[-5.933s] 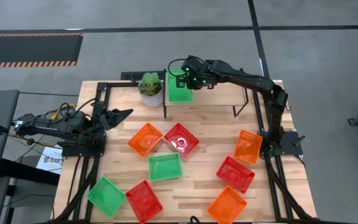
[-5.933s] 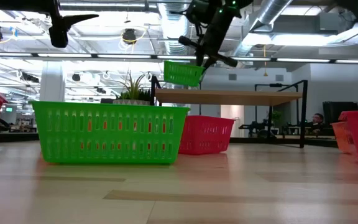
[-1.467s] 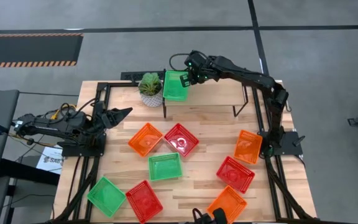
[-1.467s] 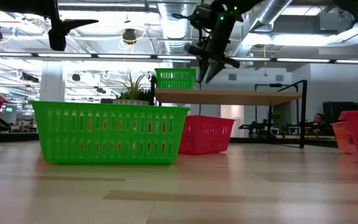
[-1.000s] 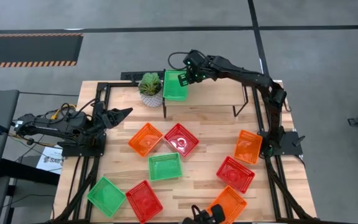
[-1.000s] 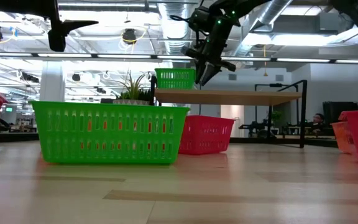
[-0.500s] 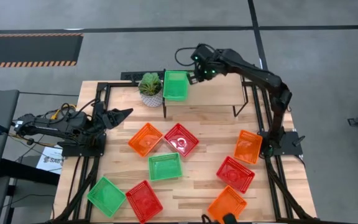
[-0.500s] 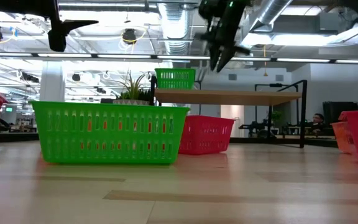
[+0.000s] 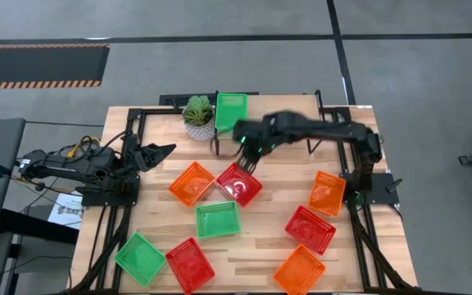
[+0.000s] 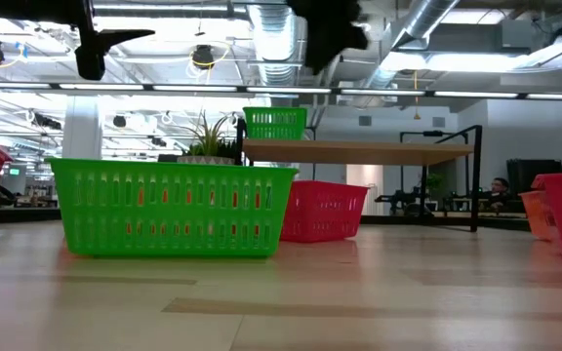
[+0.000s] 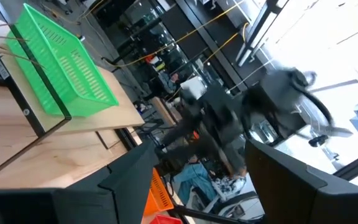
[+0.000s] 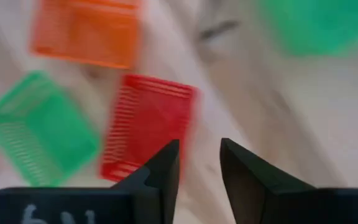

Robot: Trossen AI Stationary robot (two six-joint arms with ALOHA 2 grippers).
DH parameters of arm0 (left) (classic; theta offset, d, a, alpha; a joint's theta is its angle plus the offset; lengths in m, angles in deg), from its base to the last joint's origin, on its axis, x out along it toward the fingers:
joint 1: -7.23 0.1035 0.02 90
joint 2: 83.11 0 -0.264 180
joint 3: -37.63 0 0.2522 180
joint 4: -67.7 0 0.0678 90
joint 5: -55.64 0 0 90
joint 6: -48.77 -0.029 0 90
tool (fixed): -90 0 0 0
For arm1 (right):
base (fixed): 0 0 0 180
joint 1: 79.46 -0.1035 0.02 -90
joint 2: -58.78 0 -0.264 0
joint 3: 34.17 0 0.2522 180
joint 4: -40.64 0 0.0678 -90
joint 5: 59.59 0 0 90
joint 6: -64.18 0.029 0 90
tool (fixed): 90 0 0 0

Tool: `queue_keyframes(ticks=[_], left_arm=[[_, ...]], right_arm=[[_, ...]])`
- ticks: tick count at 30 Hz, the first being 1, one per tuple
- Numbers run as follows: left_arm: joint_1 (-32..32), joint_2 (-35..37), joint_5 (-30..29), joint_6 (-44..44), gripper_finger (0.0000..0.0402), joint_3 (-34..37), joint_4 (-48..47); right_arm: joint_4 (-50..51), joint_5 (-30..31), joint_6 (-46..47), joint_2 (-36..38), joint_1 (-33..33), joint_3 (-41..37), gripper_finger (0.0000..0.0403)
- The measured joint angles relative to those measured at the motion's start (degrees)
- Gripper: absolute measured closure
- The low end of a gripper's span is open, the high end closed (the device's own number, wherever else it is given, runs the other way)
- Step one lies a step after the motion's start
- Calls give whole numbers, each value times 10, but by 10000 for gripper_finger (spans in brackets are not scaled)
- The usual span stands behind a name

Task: Stack baskets on shelf by color
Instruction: Stack the top green bin on top of the green bin on the shelf

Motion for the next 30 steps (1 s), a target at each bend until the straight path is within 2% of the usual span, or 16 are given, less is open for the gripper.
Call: queue_keyframes(ticks=[7,11,18,30], left_arm=[[0,0,20,-4,161,0,0],[0,0,31,-5,161,0,-9],[0,0,40,-24,161,0,-20],[0,1,60,-18,162,0,-37]], right_arm=[[-136,-6,-70,-73,-56,0,183],[-189,-15,-99,-111,-72,0,161],[-221,-35,-169,-158,-95,-1,162],[-258,-105,-208,-213,-126,1,163]])
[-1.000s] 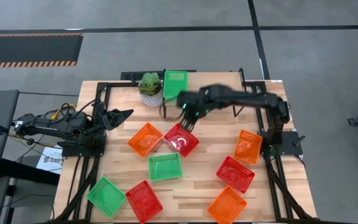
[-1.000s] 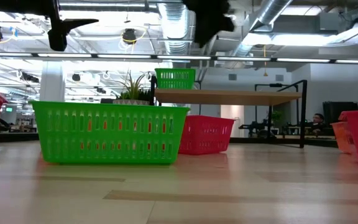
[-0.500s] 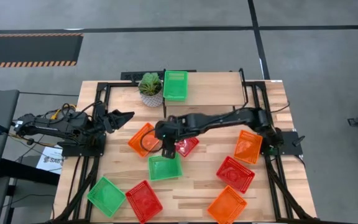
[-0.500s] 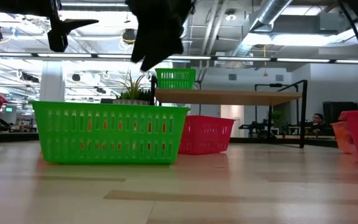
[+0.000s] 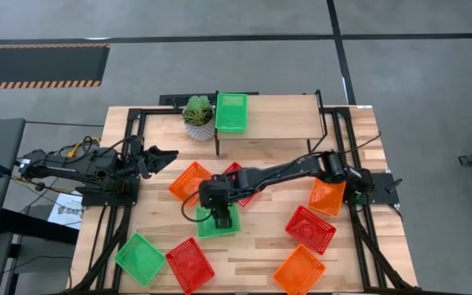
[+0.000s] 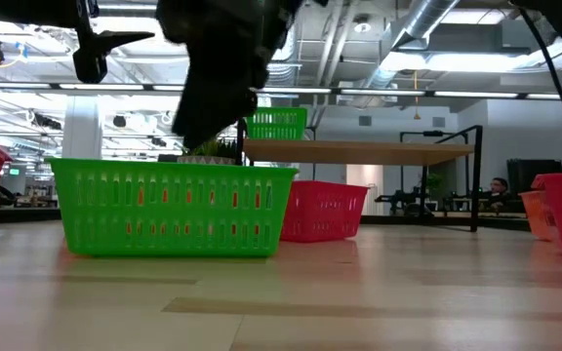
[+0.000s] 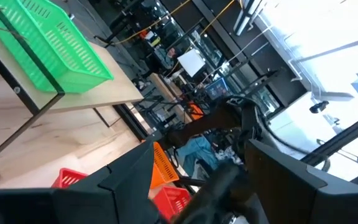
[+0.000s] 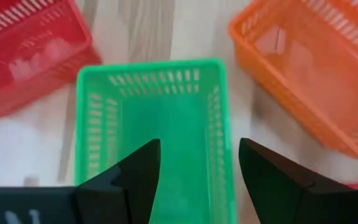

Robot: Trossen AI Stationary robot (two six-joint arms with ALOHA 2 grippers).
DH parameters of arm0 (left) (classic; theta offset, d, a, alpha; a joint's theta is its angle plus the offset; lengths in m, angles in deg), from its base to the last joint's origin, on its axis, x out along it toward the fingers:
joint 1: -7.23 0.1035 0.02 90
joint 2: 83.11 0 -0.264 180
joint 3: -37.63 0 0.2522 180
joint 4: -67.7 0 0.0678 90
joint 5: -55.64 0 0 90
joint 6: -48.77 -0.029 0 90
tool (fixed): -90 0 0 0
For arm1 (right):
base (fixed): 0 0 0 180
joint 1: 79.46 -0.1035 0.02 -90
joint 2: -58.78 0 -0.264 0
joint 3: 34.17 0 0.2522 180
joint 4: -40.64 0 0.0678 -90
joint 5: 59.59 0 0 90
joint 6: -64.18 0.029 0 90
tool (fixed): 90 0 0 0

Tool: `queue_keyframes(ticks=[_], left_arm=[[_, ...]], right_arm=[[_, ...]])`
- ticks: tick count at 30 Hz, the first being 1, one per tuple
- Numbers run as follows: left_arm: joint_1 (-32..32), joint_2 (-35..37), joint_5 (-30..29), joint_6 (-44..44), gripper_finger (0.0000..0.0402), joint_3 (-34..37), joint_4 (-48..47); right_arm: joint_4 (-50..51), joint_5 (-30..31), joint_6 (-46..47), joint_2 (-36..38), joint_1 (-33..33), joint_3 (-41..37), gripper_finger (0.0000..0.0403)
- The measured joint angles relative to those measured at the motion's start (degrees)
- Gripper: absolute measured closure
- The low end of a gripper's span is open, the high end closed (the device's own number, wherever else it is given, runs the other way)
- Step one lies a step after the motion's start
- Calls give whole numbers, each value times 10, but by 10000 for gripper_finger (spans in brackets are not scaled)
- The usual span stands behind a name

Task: Stack baskets on shelf by color
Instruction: Stack the top green bin on top of the green bin on the shelf

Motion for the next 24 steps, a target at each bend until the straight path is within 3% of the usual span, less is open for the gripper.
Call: queue_keyframes(ticks=[24], left_arm=[[0,0,10,13,162,0,-6]], right_arm=[[39,-2,-28,-32,-3,-1,168]])
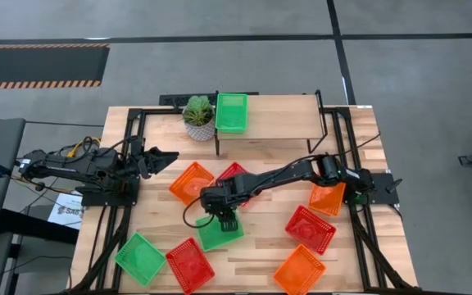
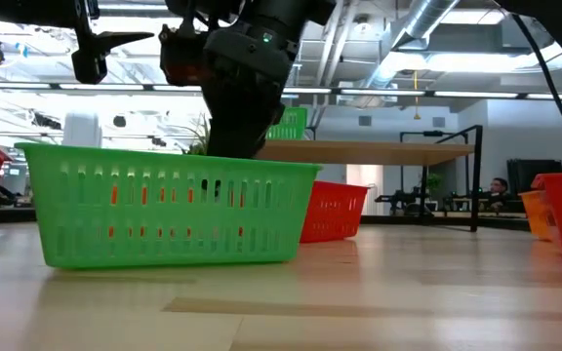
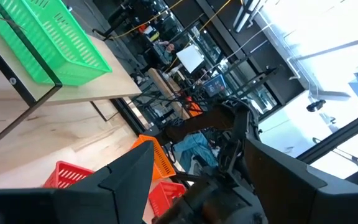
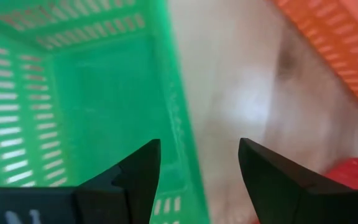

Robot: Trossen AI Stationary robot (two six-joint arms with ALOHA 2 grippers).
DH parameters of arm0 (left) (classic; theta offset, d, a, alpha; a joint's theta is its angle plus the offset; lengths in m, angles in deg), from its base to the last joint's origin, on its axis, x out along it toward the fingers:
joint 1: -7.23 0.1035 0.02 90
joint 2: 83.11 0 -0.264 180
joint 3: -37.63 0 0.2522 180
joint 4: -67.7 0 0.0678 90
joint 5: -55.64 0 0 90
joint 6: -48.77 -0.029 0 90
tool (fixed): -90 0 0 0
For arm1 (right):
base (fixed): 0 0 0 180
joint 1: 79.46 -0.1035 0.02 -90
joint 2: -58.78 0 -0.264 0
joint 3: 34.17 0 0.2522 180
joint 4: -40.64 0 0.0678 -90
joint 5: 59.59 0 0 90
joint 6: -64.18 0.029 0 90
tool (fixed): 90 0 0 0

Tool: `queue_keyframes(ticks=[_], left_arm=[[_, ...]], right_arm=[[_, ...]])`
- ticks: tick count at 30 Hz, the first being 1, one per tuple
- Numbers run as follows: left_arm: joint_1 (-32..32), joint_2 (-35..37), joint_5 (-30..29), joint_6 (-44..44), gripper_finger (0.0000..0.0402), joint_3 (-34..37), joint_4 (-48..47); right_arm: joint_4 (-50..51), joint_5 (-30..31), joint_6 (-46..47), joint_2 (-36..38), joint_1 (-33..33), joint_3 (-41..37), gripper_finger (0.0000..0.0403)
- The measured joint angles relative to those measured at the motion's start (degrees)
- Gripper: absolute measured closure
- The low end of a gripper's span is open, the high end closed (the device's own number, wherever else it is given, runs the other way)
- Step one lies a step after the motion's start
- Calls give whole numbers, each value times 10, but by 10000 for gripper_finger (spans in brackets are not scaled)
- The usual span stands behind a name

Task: Stack baskets on shelf by color
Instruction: Stack the top green bin on top of the green bin on the shelf

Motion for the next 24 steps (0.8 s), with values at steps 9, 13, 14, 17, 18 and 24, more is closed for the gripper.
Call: queue_keyframes(ticks=[9,13,14,17,18,24], left_arm=[[0,0,0,0,162,0,-2],[0,0,1,0,162,0,-3],[0,0,1,0,162,0,-3],[0,0,1,0,162,0,-5],[0,0,1,0,162,0,-7],[0,0,1,5,162,0,-12]], right_arm=[[2,0,-18,0,7,0,277],[3,0,-40,0,5,0,316],[3,0,-44,0,5,0,323],[9,0,-46,0,6,0,337],[11,0,-46,0,6,0,341],[18,0,-45,2,6,0,389]])
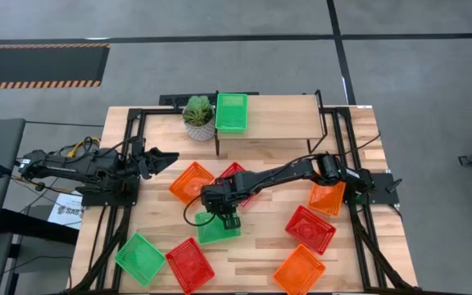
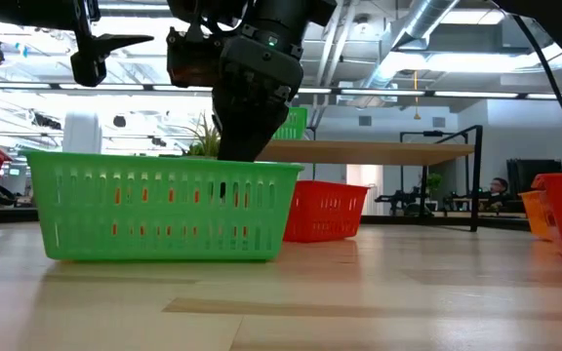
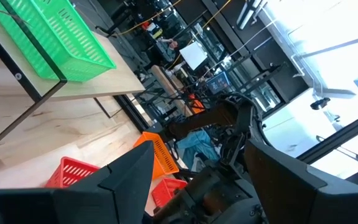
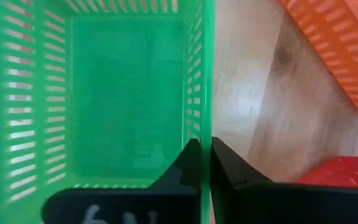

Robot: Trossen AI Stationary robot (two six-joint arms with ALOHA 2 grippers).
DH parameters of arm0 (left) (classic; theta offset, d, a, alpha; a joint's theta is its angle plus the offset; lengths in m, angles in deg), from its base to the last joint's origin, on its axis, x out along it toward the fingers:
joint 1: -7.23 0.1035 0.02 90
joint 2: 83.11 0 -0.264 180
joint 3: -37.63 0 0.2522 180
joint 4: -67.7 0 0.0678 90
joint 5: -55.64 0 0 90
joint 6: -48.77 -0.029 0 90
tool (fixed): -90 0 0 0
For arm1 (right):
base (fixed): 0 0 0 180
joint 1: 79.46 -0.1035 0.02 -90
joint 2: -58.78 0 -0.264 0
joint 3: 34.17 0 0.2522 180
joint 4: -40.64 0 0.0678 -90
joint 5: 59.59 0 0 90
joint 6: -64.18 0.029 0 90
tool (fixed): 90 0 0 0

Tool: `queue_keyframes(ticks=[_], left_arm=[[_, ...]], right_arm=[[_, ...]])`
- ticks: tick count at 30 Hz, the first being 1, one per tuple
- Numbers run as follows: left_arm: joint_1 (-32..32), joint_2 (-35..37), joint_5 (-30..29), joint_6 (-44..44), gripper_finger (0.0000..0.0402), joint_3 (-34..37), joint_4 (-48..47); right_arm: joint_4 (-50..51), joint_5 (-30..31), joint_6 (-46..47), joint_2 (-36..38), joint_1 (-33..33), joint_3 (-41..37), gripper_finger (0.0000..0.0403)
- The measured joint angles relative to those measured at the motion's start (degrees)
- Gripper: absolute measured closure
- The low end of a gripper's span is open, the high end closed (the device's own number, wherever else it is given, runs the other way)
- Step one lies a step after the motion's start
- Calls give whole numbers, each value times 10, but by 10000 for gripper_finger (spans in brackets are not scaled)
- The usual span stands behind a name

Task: Stack baskets on shelf by color
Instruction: Stack the top green bin on top of the green bin on the shelf

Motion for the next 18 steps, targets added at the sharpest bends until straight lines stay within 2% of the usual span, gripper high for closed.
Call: queue_keyframes(ticks=[8,14,18], left_arm=[[0,0,-1,15,162,0,0],[0,0,-1,25,162,0,5],[0,0,-1,26,162,0,7]], right_arm=[[20,-15,32,26,5,-1,394],[75,-29,63,107,23,-1,398],[115,-28,115,175,44,-1,399]])
